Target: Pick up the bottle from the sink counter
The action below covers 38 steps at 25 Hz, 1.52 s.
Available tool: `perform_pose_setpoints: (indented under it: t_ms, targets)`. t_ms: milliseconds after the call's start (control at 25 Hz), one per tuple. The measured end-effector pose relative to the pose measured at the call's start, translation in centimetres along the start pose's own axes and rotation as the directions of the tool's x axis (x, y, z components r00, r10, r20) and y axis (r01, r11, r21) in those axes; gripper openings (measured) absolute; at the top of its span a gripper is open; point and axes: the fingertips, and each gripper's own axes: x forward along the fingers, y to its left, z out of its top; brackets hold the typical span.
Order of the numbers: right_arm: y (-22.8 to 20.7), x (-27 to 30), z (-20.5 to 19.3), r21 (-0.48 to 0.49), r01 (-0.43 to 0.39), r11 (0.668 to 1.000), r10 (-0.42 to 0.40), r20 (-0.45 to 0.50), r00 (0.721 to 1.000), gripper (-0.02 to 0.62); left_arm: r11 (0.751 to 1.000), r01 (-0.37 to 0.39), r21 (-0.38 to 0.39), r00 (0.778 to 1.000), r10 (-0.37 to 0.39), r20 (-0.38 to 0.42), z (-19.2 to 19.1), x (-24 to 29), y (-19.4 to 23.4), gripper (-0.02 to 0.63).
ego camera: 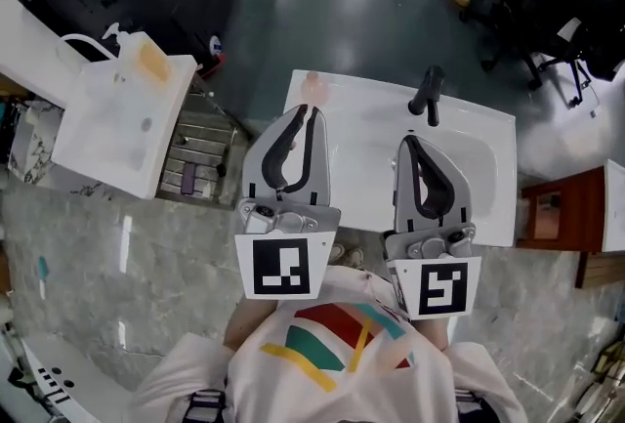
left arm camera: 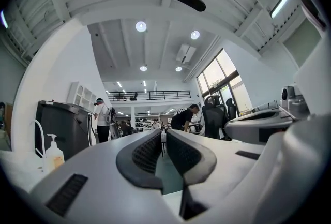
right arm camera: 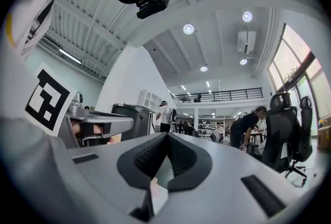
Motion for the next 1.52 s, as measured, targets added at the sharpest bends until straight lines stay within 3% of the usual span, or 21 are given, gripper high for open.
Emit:
perform_pose_setpoints:
  t_ms: [200, 440, 600, 800, 1080, 1320, 1520]
  targets:
    - [1.5, 0.9, -0.4, 0.019, -0.042, 0.999, 0.042, -0.003, 0.999, 0.012, 1.000, -0.028, 0.011, 0.999, 0.028, -0.020, -0.6, -0.6, 1.4, 0.020]
    - [3.3, 1.5, -1.6, 0.043, -0.075, 0.996, 0.077, -0.036, 0.996, 0.012, 1.000, 0.014, 0.025, 1.000, -0.013, -0.025, -1.9, 2.2, 2.6, 0.021]
    - [3.8, 1.6, -2.6, 0.059, -0.073, 0.996, 0.077, -0.070, 0.995, 0.012, 0.999, 0.034, -0.005, 0.997, -0.034, -0.066, -4.4, 4.9, 3.6, 0.040]
    - [3.8, 2.1, -3.9, 0.088, -0.034, 0.996, 0.043, -0.111, 0.993, 0.012, 0.998, 0.059, 0.011, 0.987, -0.057, -0.151, -8.9, 8.2, 5.0, 0.094]
    - [3.3, 3.0, -6.8, 0.085, 0.000, 0.996, 0.016, -0.188, 0.982, 0.012, 0.995, 0.097, -0.020, 0.961, -0.099, -0.259, -15.4, 12.0, 6.7, 0.198]
    - [3.3, 3.6, -10.2, 0.108, 0.002, 0.994, 0.026, -0.257, 0.966, 0.011, 0.992, 0.115, -0.052, 0.927, -0.126, -0.352, -21.2, 14.1, 6.6, 0.295]
    - [3.5, 4.0, -13.2, 0.124, 0.005, 0.992, 0.035, -0.317, 0.948, 0.012, 0.990, 0.123, -0.076, 0.895, -0.143, -0.423, -26.3, 15.3, 6.6, 0.336]
